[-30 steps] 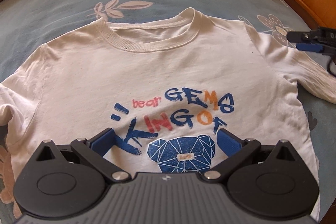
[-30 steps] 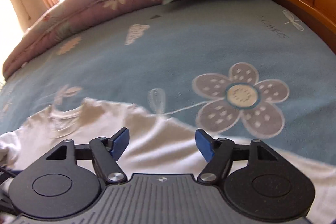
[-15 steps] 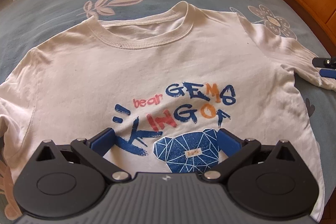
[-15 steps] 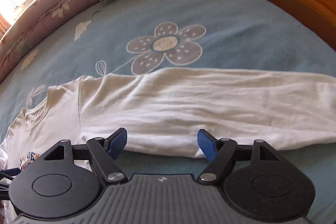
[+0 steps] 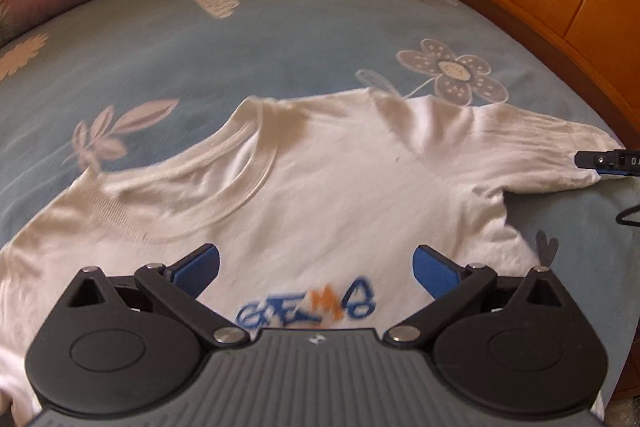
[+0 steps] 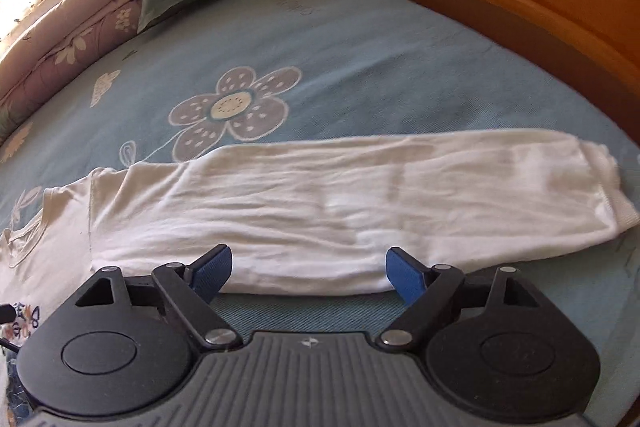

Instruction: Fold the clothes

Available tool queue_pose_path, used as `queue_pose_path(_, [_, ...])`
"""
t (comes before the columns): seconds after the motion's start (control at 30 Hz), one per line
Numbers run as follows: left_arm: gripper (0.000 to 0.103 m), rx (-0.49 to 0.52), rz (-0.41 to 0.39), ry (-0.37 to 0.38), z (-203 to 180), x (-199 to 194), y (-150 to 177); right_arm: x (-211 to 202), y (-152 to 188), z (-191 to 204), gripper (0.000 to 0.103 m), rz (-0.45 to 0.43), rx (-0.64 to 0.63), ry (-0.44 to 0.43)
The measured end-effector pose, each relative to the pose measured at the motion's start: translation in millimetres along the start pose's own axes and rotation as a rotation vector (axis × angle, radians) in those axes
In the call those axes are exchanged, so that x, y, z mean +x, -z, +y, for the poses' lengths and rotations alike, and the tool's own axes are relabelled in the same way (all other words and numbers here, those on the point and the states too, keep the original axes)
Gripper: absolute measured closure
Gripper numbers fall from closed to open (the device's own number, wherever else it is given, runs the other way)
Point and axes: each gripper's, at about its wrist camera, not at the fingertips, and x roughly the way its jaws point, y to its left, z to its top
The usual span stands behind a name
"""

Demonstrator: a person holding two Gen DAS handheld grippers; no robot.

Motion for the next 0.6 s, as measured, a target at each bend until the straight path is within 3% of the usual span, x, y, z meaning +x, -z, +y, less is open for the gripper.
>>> queue_pose_path(0.13, [0.001,0.039,-0.035,0.145,-37,29,-44,18,-12,-1,0.009,-0.055,-0.087,0.035])
queue_pose_path(0.2, [0.001,0.04,-0.038,0.215,-54,47,-61,32,-9,0,0.008,-0.021,-0.107,0.033])
queue_pose_path(0.3, [0.001,0.031,-0.032,0.209,-69,76,-68,42,1,1,0.0,-0.015,-0.149,0.034])
queue_pose_path(0.43, [0.001,0.069,-0.013,0.14,-68,112,-75,40,11,4,0.0,-0.049,-0.201,0.048])
queue_pose_path(0.6, [0.001,0.046,-0.034,0.166,-56,128,-95,39,13,0,0.0,-0.065,-0.211,0.025])
